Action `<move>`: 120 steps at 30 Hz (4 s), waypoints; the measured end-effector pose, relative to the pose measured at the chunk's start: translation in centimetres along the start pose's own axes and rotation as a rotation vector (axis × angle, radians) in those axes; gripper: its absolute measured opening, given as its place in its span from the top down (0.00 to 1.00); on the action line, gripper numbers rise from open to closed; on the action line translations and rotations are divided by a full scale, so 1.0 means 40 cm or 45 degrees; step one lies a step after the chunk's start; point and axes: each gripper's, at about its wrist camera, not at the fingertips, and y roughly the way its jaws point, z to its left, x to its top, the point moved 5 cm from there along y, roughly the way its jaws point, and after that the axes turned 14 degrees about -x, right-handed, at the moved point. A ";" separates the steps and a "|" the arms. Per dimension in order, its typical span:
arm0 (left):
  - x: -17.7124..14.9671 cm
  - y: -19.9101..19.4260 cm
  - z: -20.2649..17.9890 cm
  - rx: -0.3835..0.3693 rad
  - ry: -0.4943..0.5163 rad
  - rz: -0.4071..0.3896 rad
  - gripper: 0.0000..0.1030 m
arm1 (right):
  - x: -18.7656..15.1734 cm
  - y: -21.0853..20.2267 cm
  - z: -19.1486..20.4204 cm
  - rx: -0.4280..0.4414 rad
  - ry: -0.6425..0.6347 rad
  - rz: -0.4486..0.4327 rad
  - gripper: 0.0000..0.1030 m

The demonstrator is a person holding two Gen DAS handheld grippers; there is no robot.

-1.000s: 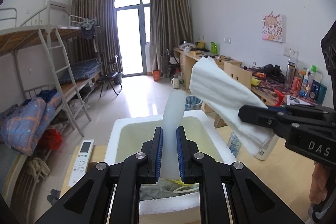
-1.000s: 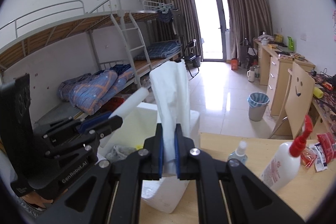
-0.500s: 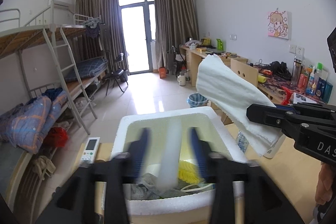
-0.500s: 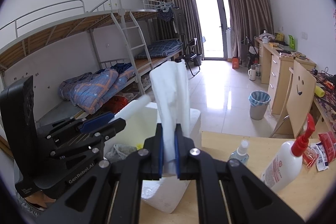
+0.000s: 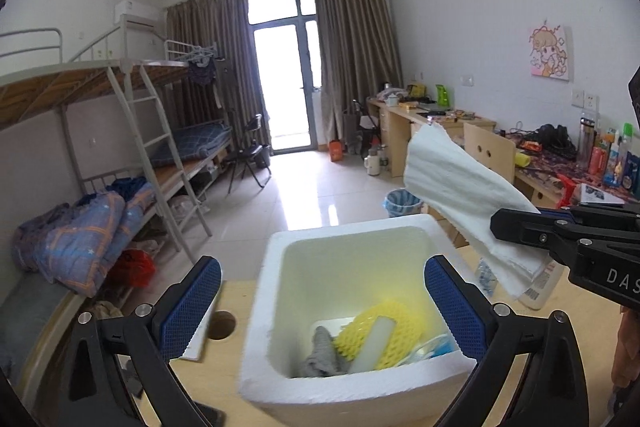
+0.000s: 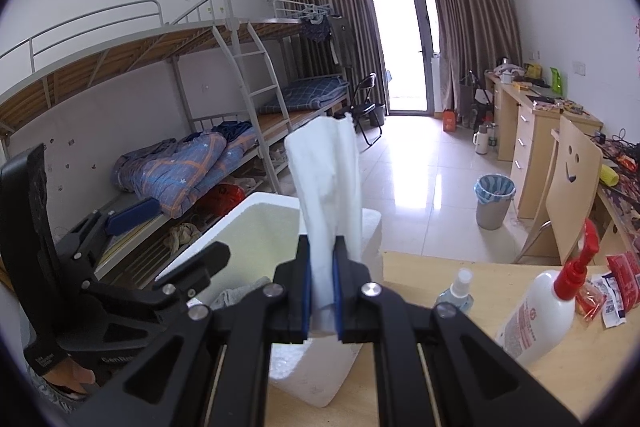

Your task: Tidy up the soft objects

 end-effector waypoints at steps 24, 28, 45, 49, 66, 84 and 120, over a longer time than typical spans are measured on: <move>-0.042 -0.130 0.127 0.166 -0.087 -0.047 0.01 | -0.013 0.053 0.130 0.081 -0.098 0.066 0.88; -0.047 -0.134 0.129 0.157 -0.092 -0.049 0.01 | -0.015 0.064 0.132 0.076 -0.083 0.090 0.88; -0.052 -0.134 0.134 0.144 -0.106 -0.047 0.01 | -0.005 0.072 0.126 0.037 -0.024 0.088 0.31; -0.051 -0.139 0.136 0.140 -0.110 -0.050 0.01 | -0.004 0.065 0.126 0.038 -0.024 0.086 0.31; -0.038 -0.199 0.087 0.100 -0.120 -0.098 0.01 | -0.002 -0.026 0.089 -0.032 -0.022 0.029 0.00; -0.042 -0.333 -0.029 0.078 -0.056 -0.144 0.01 | -0.035 -0.215 0.065 -0.044 -0.015 -0.073 0.00; -0.231 -0.560 -0.172 0.049 0.006 -0.295 0.01 | -0.291 -0.494 0.055 -0.071 -0.014 -0.283 0.00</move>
